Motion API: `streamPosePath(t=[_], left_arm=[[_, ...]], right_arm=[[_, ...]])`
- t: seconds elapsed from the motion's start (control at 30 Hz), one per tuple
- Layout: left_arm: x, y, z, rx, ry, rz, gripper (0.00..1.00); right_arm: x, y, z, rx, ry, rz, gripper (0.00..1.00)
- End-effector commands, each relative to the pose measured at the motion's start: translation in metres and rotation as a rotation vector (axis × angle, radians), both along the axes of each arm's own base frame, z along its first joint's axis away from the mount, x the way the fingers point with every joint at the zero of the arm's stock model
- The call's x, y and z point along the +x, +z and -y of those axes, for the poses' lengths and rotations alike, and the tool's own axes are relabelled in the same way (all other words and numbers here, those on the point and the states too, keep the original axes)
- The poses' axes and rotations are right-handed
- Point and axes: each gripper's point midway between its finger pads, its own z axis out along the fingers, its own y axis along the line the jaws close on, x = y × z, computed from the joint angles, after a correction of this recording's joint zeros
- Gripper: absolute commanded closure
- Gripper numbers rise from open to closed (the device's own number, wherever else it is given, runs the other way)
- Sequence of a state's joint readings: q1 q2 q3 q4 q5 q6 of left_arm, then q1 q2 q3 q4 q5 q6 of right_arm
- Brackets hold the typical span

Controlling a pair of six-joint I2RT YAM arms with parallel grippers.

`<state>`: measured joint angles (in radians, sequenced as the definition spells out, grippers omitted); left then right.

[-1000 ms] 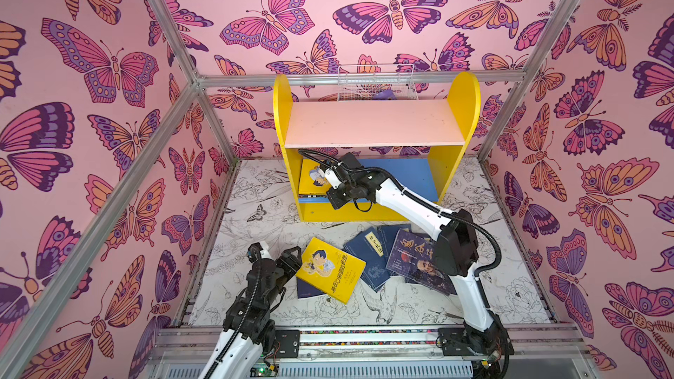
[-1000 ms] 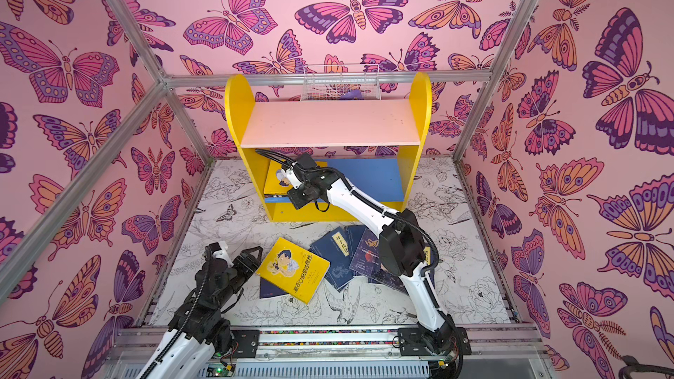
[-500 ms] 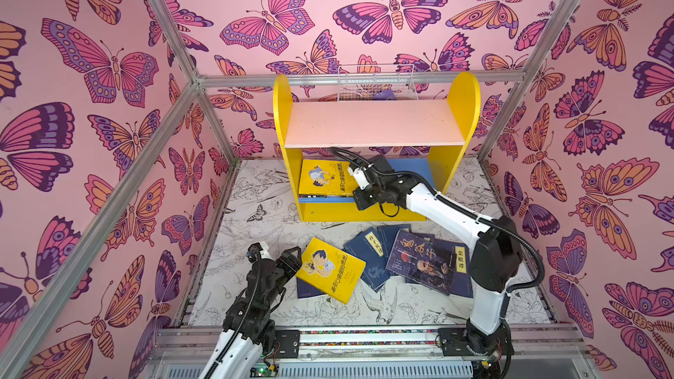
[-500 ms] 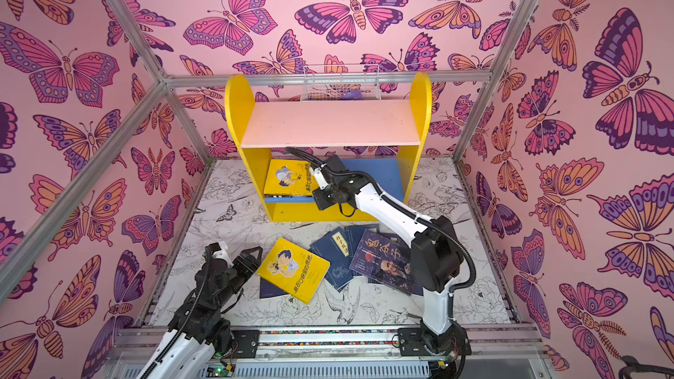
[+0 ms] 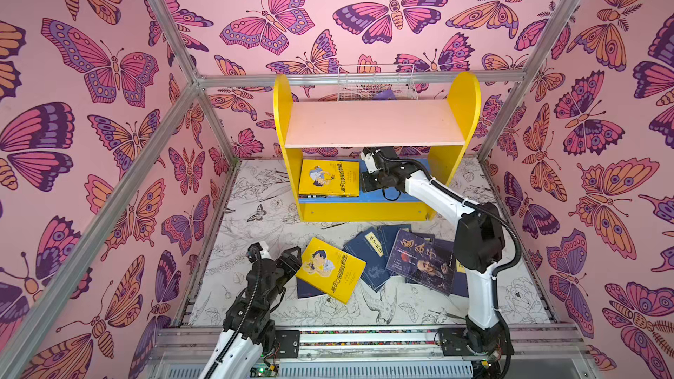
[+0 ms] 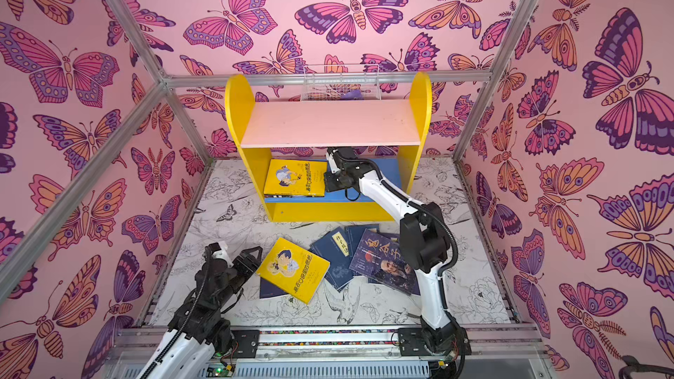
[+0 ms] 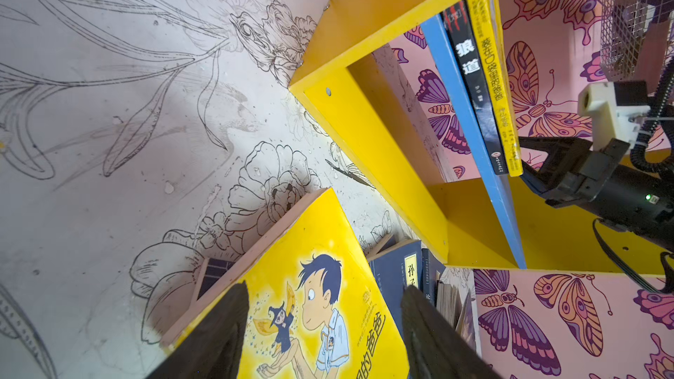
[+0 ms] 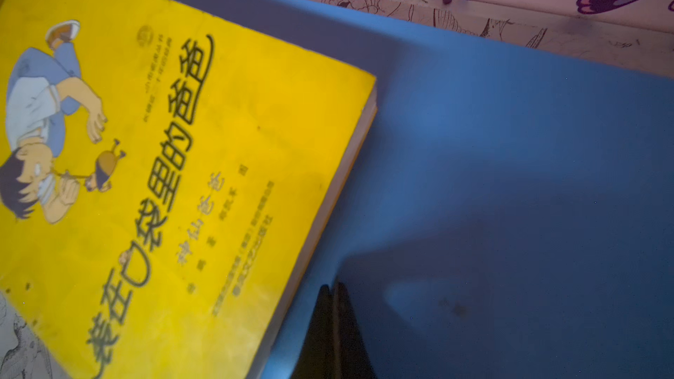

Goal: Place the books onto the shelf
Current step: 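Withdraw the right gripper from the shelf toward the book pile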

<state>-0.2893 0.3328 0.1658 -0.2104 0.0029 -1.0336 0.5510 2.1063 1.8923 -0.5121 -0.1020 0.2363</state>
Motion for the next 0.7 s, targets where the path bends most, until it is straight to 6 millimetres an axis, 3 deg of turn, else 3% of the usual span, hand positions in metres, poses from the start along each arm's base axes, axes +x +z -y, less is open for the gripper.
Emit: streamPosePath(t=[0.0, 0.27, 0.37, 0.5, 0.67], left_arm=[[-0.001, 0.002, 0.0, 0.008, -0.003, 0.008, 0.31], [-0.001, 0.0, 0.0, 0.014, -0.007, 0.003, 0.32], [-0.001, 0.002, 0.001, 0.014, -0.009, 0.007, 0.32], [0.0, 0.004, 0.001, 0.017, -0.011, 0.011, 0.32], [-0.001, 0.002, 0.0, 0.037, -0.016, 0.001, 0.32]], right_arm=[[0.006, -0.009, -0.007, 0.013, 0.012, -0.035, 1.0], [-0.008, -0.007, -0.039, 0.11, 0.105, -0.056, 1.0], [-0.009, -0.004, -0.037, 0.128, 0.079, -0.045, 1.0], [0.003, 0.003, -0.005, 0.058, -0.085, 0.04, 0.96], [0.006, 0.023, 0.067, 0.013, -0.412, 0.176, 0.8]])
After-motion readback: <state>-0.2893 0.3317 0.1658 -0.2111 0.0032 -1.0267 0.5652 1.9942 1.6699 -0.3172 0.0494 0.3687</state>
